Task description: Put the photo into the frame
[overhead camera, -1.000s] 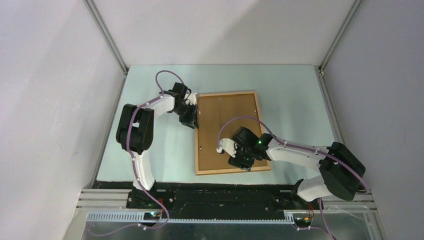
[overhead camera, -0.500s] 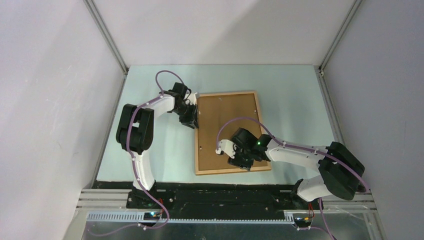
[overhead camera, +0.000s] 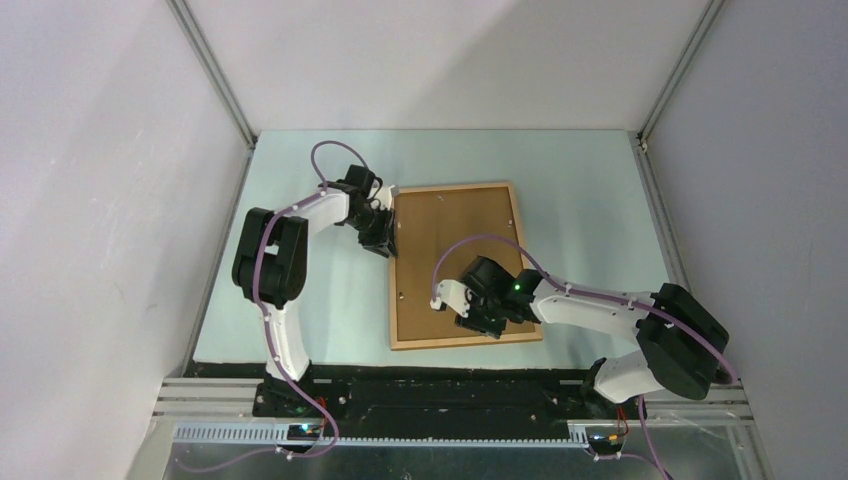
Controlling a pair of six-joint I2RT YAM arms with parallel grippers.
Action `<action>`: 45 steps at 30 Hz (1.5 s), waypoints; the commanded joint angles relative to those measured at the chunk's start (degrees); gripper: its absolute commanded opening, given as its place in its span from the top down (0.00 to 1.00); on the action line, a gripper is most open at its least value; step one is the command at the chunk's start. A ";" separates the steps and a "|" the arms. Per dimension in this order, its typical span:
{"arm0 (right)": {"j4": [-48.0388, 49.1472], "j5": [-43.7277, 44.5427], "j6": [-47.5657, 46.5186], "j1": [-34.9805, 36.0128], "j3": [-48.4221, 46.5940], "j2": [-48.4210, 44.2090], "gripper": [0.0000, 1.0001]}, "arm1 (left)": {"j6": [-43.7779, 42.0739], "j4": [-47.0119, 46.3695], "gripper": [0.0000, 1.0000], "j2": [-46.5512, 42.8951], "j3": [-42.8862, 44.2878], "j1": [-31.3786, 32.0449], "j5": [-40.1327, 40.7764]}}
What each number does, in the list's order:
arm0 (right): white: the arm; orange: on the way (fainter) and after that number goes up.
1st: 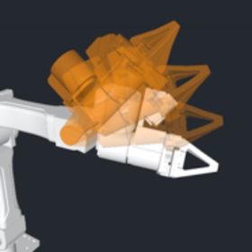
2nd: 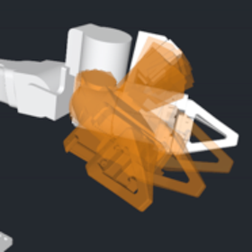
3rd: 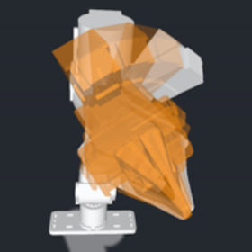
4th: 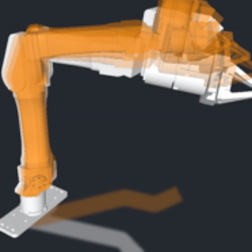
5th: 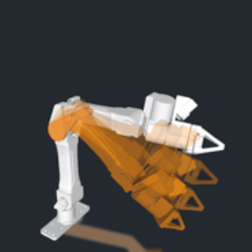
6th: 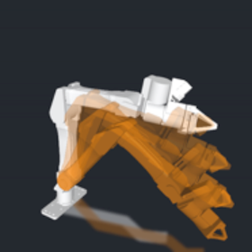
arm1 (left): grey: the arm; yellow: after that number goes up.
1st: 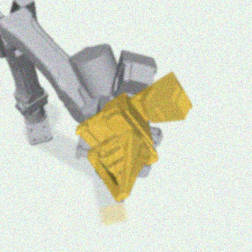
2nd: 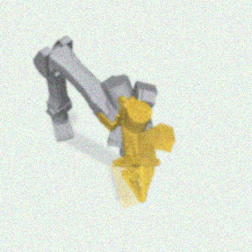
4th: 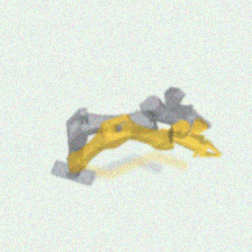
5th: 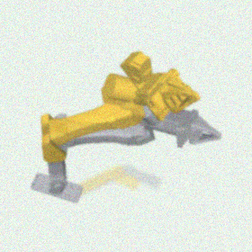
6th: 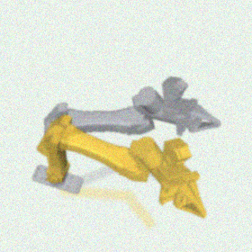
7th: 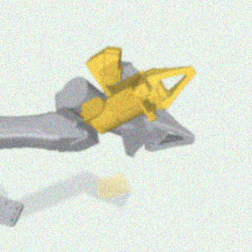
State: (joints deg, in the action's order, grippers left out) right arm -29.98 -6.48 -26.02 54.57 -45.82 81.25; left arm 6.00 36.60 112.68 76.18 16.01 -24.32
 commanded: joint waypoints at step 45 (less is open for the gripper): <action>2.23 9.16 -3.62 -2.01 2.17 -8.74 0.48 | -4.18 -1.84 1.00 0.52 1.72 0.20 1.17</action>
State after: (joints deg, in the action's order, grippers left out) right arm -29.89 3.20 -32.16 54.37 -43.48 76.18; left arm 5.52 35.90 112.68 76.18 16.01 -24.18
